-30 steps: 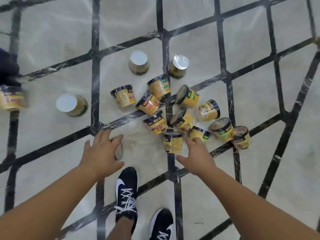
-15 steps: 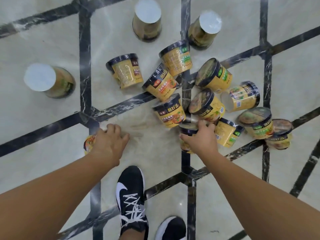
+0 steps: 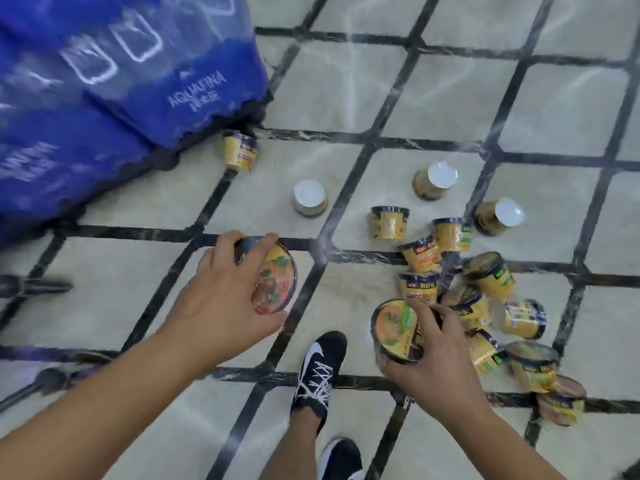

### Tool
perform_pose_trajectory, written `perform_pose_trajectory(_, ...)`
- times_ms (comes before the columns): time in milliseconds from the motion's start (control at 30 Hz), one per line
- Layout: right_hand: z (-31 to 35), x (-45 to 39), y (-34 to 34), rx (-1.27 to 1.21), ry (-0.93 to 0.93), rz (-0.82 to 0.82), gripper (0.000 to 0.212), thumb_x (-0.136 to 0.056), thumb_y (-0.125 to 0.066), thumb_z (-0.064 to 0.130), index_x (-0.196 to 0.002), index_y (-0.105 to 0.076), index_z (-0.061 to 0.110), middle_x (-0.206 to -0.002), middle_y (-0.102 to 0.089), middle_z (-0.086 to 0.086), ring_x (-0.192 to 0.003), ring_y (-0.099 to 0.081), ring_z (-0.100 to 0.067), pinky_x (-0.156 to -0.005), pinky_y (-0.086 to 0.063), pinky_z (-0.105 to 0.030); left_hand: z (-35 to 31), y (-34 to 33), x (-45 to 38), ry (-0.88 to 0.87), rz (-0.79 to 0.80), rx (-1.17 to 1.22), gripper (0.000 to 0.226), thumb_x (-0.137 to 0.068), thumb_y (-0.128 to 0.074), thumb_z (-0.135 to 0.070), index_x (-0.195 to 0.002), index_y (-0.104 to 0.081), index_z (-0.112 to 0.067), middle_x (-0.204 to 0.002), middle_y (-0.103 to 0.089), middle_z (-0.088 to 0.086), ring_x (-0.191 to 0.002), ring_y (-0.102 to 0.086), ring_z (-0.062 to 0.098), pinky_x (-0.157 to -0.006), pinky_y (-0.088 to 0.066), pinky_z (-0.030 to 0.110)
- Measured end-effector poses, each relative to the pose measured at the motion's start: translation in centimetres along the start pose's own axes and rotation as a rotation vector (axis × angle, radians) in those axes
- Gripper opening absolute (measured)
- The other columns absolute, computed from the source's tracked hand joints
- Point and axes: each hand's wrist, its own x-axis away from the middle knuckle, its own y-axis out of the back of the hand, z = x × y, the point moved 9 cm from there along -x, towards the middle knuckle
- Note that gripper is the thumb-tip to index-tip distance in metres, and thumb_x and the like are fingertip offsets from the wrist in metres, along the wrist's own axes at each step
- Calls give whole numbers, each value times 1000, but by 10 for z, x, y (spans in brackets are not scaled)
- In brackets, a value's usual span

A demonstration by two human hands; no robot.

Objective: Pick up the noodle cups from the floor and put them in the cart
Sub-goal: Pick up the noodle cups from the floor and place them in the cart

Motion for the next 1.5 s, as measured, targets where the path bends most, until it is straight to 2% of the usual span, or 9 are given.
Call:
perform_pose_trajectory(133,192,68,53,-1,302,-4,99,-61,-86,76,-142,-33,56,-125,-21,17,-124,-43,-18,-89,-44,-32,79,128,135,158,-287,166,106,-65,-74,-72,-154,-21,-53,-151,-24,-12,-132,-46,25,-101,-52,50)
perform_pose_trajectory(300,402,168,77,-91,676,-2,99,-57,-84,79,-142,-36,62,-140,-19,17,-127,-39,-7,-104,-42,-28,176,240,289,254,-553,238,102,-62,-72,-72,-152,-32,-51,-147,-34,-10,-132,-48,25,-106,-47,49)
perform_pose_trajectory(533,618,290,11,-76,1055,44,91,-73,-71,72,-154,-33,55,-161,-21,13,-150,-28,-9,-115,-44,-44,333,308,445,369,-836,301,95,-62,-66,-70,-150,-40,-46,-142,-42,-8,-130,-49,25,-103,-45,48)
perform_pose_trajectory(733,756,355,-82,-47,1200,33,91,-70,-73,62,-153,-41,41,-155,-34,2,-146,-37,-21,-117,-39,-48,493,329,532,479,-959,342,93,-63,-65,-72,-149,-41,-45,-133,-45,-12,-124,-45,7,-106,-38,34)
perform_pose_trajectory(967,864,380,-203,85,1259,72,89,-71,-78,61,-148,-41,36,-159,-29,-2,-148,-35,-25,-113,-43,-49,625,324,542,568,-832,339,94,-65,-66,-72,-151,-40,-42,-145,-40,-7,-137,-42,18,-105,-35,34)
perform_pose_trajectory(1100,893,362,-266,301,1247,66,90,-70,-80,62,-146,-42,31,-157,-31,-5,-134,-45,-36,-105,-46,-52,676,303,499,564,-653,161,100,-66,-56,-81,-154,-35,-38,-147,-43,4,-130,-49,34,-109,-42,50)
perform_pose_trajectory(1200,900,349,-298,386,1230,40,87,-71,-79,63,-143,-43,29,-157,-32,-8,-132,-47,-40,-104,-46,-54,705,281,479,584,-563,122,101,-68,-52,-83,-155,-33,-35,-151,-42,9,-133,-47,37,-118,-31,61)
perform_pose_trajectory(1367,899,347,-321,406,1220,31,91,-72,-77,68,-145,-40,30,-164,-25,-9,-142,-40,-40,-111,-43,-54,729,262,476,654,-514,254,99,-73,-45,-82,-159,-23,-39,-167,-27,12,-152,-29,34,-123,-20,63)
perform_pose_trajectory(1500,887,355,-294,363,1232,23,95,-77,-72,71,-155,-37,30,-169,-19,-8,-155,-22,-34,-124,-28,-55,712,273,490,685,-513,245,103,-70,-42,-85,-160,-22,-40,-170,-21,12,-153,-27,39,-121,-26,64)
